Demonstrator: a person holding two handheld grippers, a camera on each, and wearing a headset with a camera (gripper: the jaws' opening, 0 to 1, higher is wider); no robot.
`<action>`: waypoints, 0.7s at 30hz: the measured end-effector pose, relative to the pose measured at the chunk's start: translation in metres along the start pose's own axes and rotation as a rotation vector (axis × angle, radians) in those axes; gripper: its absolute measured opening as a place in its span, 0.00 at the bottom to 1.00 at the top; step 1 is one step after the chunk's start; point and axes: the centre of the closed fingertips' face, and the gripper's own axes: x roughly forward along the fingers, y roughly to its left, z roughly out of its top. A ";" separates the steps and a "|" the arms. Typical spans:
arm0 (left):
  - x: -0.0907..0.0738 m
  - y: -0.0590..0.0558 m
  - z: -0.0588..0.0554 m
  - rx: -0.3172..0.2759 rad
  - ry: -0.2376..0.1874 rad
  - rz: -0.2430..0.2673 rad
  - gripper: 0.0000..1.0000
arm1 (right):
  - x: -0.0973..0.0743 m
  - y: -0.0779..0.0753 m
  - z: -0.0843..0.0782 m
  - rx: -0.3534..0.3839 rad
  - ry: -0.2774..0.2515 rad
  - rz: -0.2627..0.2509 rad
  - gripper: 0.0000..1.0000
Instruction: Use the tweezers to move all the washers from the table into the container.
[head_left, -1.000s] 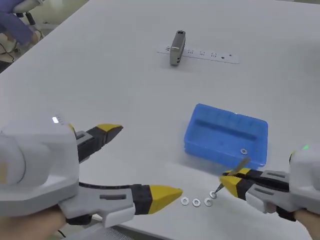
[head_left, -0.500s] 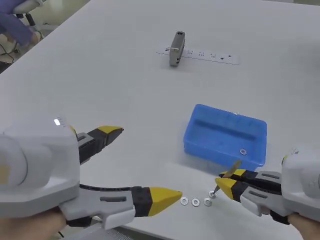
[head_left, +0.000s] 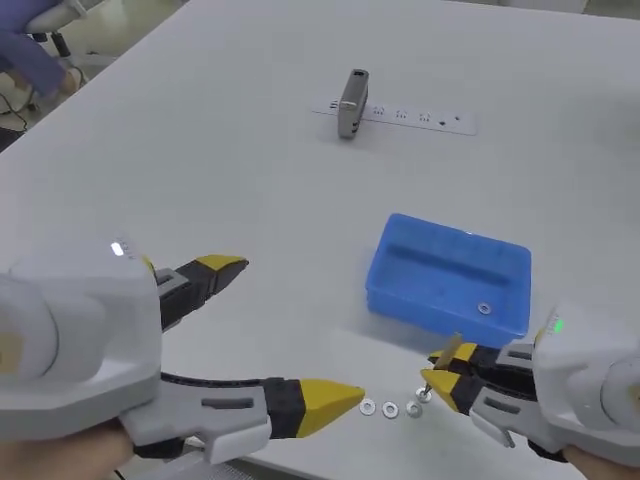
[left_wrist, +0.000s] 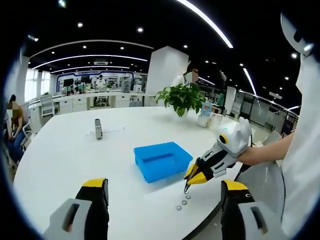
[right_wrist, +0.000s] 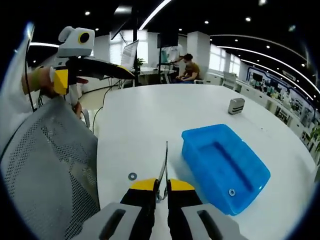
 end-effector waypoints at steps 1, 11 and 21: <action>0.000 0.000 0.000 0.000 0.000 0.000 0.95 | 0.000 0.000 0.000 -0.001 0.000 0.000 0.04; -0.001 0.000 0.000 0.009 0.002 -0.002 0.94 | -0.003 -0.006 0.003 0.043 -0.031 -0.001 0.03; -0.001 -0.003 0.004 0.002 -0.020 -0.007 0.94 | -0.035 -0.036 0.045 0.107 -0.159 -0.032 0.03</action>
